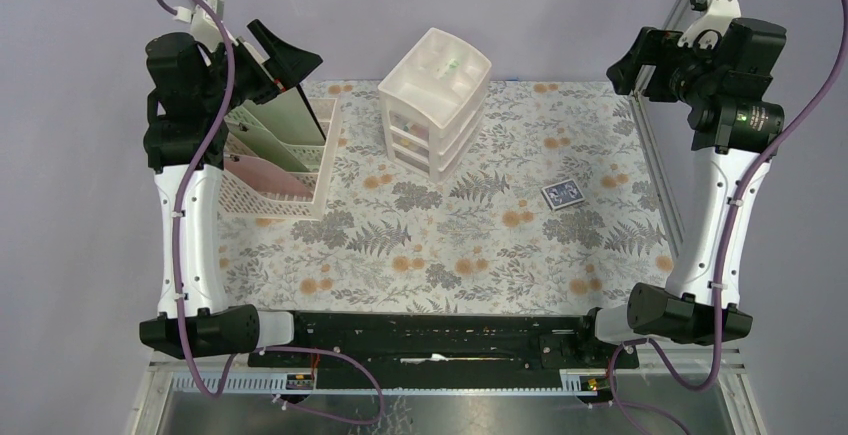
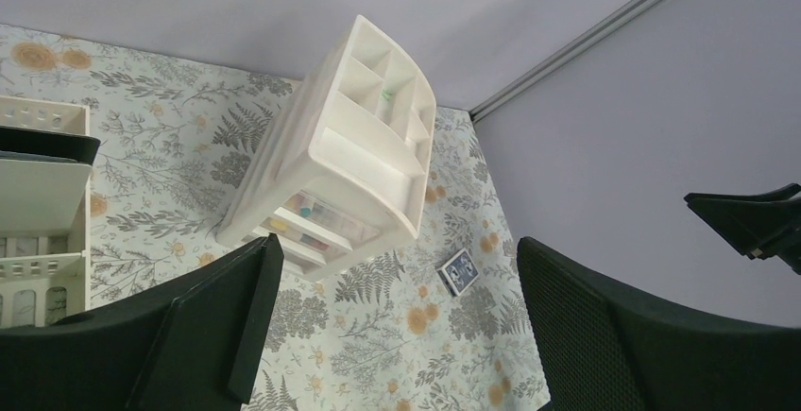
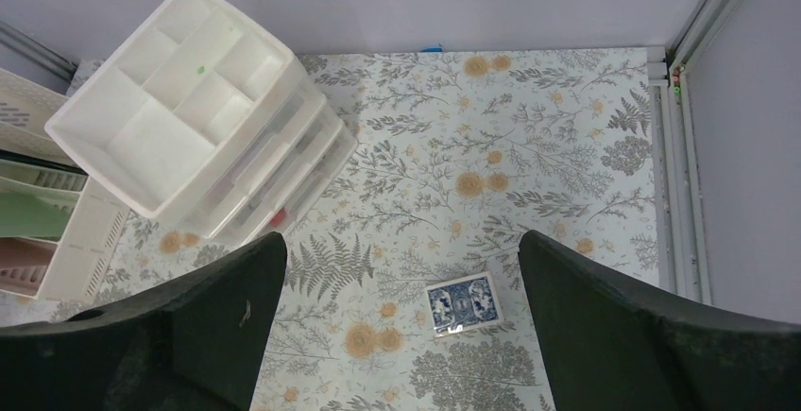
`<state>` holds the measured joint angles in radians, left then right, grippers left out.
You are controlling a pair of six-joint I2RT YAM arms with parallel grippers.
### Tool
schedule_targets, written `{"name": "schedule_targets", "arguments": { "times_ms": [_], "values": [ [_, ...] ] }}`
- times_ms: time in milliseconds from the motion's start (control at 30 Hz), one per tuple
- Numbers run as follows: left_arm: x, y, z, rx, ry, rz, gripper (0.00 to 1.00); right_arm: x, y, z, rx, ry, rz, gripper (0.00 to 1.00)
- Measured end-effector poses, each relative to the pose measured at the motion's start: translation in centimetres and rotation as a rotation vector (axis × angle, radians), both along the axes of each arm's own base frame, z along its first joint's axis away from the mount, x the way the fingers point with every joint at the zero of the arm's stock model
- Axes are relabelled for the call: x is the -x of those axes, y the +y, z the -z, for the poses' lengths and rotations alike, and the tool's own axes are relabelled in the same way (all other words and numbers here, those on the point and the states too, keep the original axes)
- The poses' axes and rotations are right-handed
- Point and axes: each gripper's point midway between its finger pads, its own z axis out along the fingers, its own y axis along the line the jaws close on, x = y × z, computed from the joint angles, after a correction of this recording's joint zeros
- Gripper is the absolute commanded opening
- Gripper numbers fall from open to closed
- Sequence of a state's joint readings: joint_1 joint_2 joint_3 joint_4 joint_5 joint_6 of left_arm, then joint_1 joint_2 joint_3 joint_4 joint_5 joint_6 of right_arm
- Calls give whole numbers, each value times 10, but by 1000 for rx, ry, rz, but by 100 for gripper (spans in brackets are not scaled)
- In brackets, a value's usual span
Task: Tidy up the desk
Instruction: Reset both arms
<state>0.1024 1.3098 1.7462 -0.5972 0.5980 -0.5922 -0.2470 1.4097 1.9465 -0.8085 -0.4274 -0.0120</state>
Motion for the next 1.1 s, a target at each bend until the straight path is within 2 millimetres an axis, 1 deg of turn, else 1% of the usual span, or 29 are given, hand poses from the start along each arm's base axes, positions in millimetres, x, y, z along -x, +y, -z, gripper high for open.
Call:
{"name": "schedule_targets", "arguments": {
  "times_ms": [100, 233, 433, 533, 767, 933, 1100],
  "values": [
    [1, -1, 0, 5, 2, 9, 99, -2, 0, 0, -25, 1, 11, 100],
    [1, -3, 0, 9, 4, 15, 99, -3, 1, 6, -53, 19, 20, 100],
    [2, -4, 0, 14, 7, 28, 99, -5, 2, 3, -74, 9, 29, 100],
    [1, -5, 1, 15, 10, 31, 99, -7, 1, 5, -82, 10, 36, 100],
    [1, -6, 4, 20, 20, 40, 99, -11, -1, 15, -103, 30, 55, 100],
    [1, -7, 4, 25, 23, 44, 99, -15, -2, 28, -116, 52, 62, 100],
    [1, -7, 4, 26, 23, 47, 99, -17, -2, 33, -130, 58, 66, 100]
  ]
}}
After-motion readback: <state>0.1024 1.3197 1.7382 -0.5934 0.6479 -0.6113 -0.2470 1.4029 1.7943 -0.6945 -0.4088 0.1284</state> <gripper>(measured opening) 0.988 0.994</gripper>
